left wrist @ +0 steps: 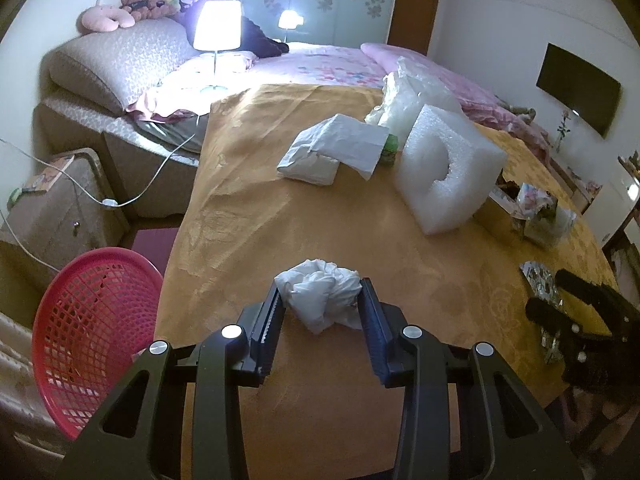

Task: Collect trash
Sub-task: 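Grasp the silver blister pack with right tool while left tool holds tissue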

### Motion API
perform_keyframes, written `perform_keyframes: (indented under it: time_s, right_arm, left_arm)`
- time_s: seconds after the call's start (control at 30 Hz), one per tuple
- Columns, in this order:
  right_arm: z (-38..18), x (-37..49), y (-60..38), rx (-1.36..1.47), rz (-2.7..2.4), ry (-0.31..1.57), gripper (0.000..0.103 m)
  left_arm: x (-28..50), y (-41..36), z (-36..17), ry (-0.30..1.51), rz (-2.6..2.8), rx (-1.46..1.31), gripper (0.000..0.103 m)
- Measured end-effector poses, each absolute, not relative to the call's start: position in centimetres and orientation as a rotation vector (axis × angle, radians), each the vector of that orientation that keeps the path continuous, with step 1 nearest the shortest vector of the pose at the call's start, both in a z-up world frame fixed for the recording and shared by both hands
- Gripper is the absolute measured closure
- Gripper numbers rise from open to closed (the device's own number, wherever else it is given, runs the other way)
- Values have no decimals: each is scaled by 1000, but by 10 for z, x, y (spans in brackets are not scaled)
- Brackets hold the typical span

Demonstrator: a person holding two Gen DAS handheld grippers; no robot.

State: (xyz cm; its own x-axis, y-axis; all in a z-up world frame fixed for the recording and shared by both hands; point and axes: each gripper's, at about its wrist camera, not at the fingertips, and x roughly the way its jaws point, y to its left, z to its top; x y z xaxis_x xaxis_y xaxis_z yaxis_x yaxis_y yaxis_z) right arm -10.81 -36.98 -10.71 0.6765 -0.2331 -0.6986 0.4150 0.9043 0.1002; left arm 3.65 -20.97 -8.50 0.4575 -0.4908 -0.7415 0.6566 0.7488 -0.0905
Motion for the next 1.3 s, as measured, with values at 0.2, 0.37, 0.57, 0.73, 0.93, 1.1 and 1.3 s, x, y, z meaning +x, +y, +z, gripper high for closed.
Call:
perform_keyframes:
  time_s: [0.2, 0.37, 0.57, 0.73, 0.93, 1.1, 1.3]
  right_arm:
    - [-111, -110, -360, 208, -378, 738, 26]
    - [-109, -112, -361, 207, -382, 729, 44]
    - [-109, -112, -363, 211, -383, 728, 48]
    - [-107, -108, -366, 224, -373, 733, 48]
    - [-99, -99, -362, 242, -333, 725, 48]
    - [-87, -89, -350, 226, -285, 706, 48]
    - [-77, -74, -340, 221, -237, 691, 48]
  left_arm:
    - [33, -211, -86, 827, -711, 231, 67]
    - [32, -211, -86, 826, -712, 231, 67]
    - [31, -212, -86, 824, -713, 233, 67]
    - [30, -211, -84, 823, -720, 229, 67]
    - [30, -207, -78, 810, -724, 221, 67]
    - [33, -201, -72, 798, -710, 207, 67]
    - [31, -187, -60, 765, -690, 205, 67]
